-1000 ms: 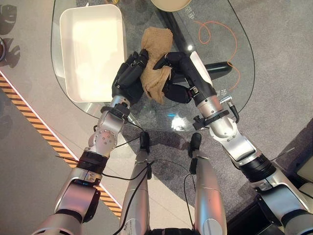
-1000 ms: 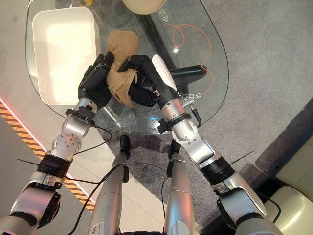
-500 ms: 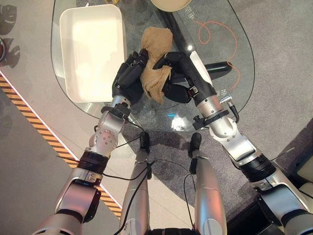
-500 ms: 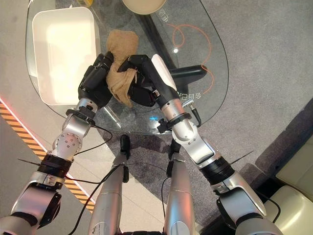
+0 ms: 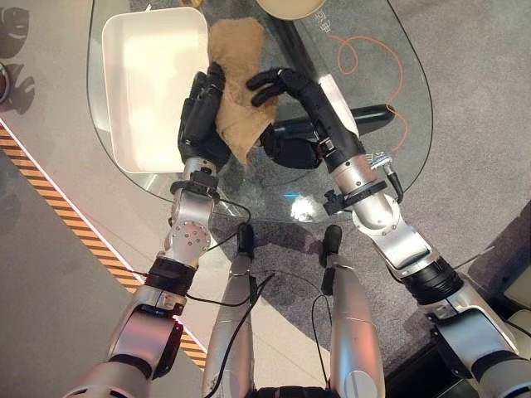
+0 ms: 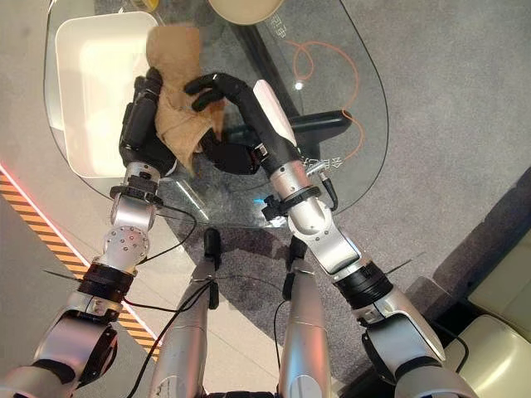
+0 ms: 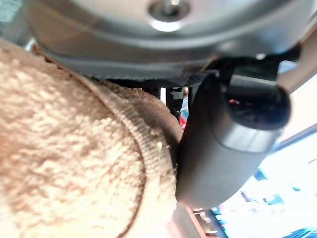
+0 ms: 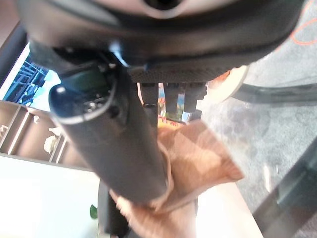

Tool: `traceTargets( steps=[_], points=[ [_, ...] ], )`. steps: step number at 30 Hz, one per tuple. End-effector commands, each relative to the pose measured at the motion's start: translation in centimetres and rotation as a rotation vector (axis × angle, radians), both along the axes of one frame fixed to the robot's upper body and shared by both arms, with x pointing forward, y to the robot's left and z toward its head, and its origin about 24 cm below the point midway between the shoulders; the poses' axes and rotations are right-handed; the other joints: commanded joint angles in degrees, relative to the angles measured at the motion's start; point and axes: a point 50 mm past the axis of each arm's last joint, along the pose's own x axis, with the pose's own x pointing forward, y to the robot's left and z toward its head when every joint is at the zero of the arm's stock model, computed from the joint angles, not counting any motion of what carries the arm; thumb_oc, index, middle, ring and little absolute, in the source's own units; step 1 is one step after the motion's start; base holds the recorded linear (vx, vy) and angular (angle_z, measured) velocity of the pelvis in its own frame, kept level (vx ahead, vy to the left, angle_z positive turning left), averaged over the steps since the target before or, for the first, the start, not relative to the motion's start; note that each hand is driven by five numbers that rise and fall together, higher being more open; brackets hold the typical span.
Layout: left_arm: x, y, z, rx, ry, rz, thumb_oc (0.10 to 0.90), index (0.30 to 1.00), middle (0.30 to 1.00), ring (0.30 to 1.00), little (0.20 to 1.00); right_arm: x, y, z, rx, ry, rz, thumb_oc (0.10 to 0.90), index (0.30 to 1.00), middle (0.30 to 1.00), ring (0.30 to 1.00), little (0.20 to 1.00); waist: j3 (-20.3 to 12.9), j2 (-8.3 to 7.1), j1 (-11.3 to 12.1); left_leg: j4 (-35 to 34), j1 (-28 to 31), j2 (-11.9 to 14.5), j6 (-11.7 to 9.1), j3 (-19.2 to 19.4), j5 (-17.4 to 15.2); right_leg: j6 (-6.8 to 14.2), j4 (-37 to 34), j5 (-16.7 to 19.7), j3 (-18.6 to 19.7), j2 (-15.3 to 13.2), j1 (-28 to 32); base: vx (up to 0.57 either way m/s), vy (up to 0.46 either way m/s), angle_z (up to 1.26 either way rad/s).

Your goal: Wipe the table with a cloth and put it in the basket.

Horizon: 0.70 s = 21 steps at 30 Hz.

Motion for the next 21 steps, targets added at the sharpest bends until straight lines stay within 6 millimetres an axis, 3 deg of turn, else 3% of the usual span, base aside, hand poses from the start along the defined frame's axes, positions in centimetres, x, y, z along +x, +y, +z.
traceTargets(
  steps=[1, 21],
  points=[
    [-2.50, -0.01, 9.21, -0.122, -0.438, 0.027, 0.100, 0.300, 0.300, 0.300, 0.200, -2.29, 1.23, 6.40, 0.106, -0.293, 0.087, 0.800, 0.900, 0.900, 0.900, 0.900, -1.58, -0.78, 1.19, 3.37, 0.73, -3.51, 4.99, 3.82, -4.66, 0.11, -5.16, 2.42, 0.61, 2.44, 2.90, 0.00, 0.000, 0.00],
    [-2.75, 0.82, 9.41, -0.189, -0.441, 0.132, 0.100, 0.300, 0.300, 0.300, 0.200, -2.31, 1.43, 6.57, 0.117, -0.298, 0.073, 0.800, 0.900, 0.900, 0.900, 0.900, -1.58, -0.91, 1.20, 3.73, 0.62, -3.42, 4.72, 3.67, -5.30, 0.16, -4.60, 1.67, 0.74, 2.63, 2.70, 0.00, 0.000, 0.00]
  ],
)
